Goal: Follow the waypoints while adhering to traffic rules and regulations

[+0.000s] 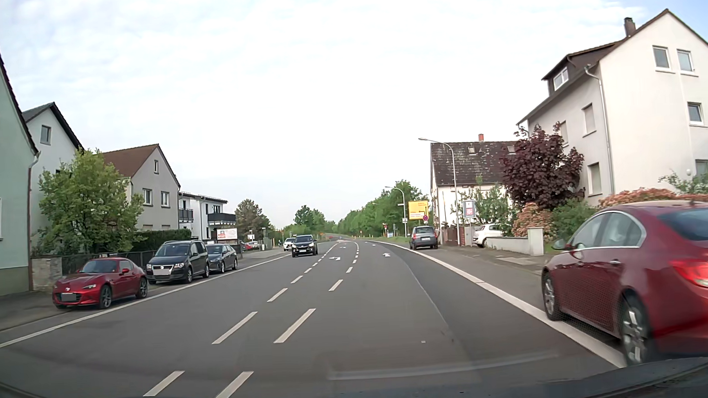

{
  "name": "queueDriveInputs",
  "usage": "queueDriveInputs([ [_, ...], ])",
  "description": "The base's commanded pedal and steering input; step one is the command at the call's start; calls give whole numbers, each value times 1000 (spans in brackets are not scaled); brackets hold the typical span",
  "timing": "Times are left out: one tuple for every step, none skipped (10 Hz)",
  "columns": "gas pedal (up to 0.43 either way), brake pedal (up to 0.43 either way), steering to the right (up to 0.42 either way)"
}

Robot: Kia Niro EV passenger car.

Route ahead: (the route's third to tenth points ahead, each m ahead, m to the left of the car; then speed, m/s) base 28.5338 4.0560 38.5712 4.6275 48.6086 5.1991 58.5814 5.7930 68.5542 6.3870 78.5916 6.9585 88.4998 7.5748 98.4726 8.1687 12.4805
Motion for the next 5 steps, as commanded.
queueDriveInputs([
  [118, 0, -5],
  [118, 0, -5],
  [118, 0, -5],
  [118, 0, -5],
  [118, 0, -5],
])
